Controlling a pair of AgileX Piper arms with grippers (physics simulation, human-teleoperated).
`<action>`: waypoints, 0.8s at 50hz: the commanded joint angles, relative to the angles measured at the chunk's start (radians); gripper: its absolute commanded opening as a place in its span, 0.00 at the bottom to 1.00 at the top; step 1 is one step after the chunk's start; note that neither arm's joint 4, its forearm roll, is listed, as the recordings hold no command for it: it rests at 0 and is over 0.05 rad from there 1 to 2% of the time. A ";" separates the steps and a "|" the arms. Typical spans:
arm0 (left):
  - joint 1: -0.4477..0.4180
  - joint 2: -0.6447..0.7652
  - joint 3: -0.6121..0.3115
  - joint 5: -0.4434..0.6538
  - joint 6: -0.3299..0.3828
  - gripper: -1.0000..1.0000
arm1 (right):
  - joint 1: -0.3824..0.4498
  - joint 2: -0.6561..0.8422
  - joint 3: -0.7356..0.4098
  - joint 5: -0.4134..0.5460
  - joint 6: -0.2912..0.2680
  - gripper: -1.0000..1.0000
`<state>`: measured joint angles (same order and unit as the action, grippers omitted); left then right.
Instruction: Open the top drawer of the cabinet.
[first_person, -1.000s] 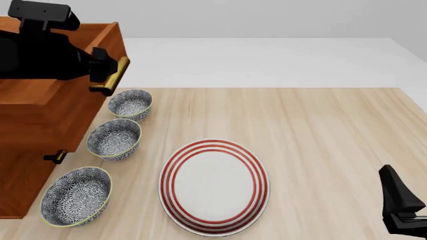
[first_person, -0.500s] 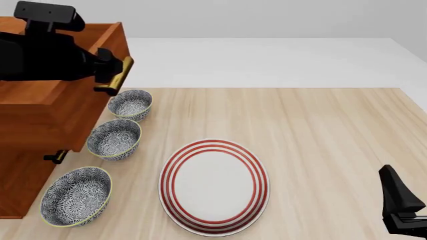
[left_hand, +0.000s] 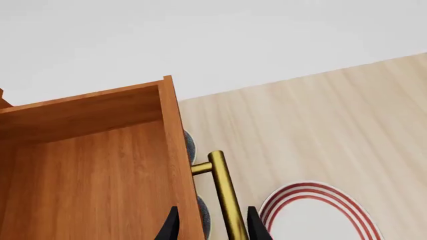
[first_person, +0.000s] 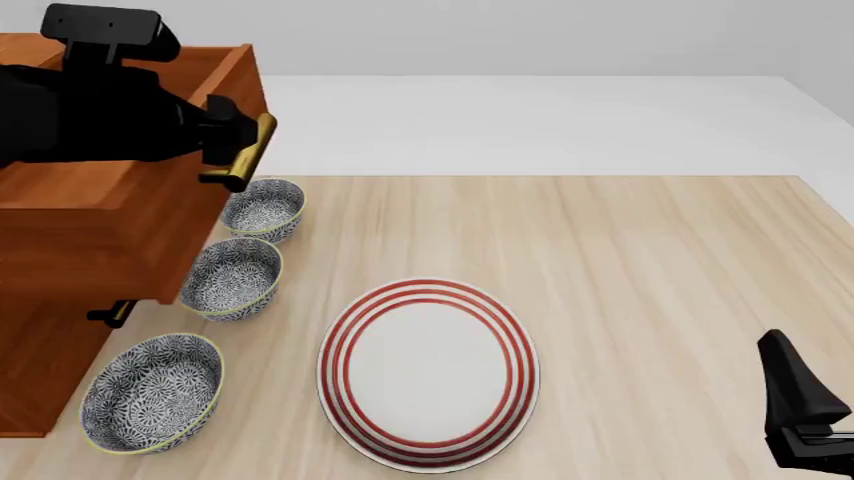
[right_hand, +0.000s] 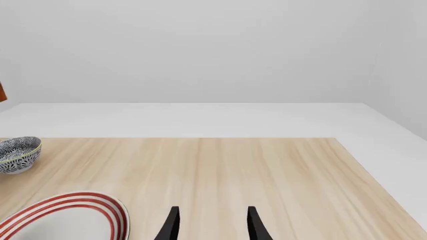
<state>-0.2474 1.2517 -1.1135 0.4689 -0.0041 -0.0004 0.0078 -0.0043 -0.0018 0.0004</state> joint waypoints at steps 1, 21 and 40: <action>-0.024 0.038 0.039 0.013 0.007 1.00 | 0.000 0.000 0.000 0.000 0.000 1.00; -0.054 0.033 0.059 0.009 0.006 1.00 | 0.000 0.000 0.000 0.000 0.000 1.00; -0.084 0.026 0.077 0.002 -0.005 1.00 | 0.000 0.000 0.000 0.000 0.000 1.00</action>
<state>-0.2931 1.2589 -1.1156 0.4563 -0.0701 -0.0003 0.0078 -0.0043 -0.0018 0.0003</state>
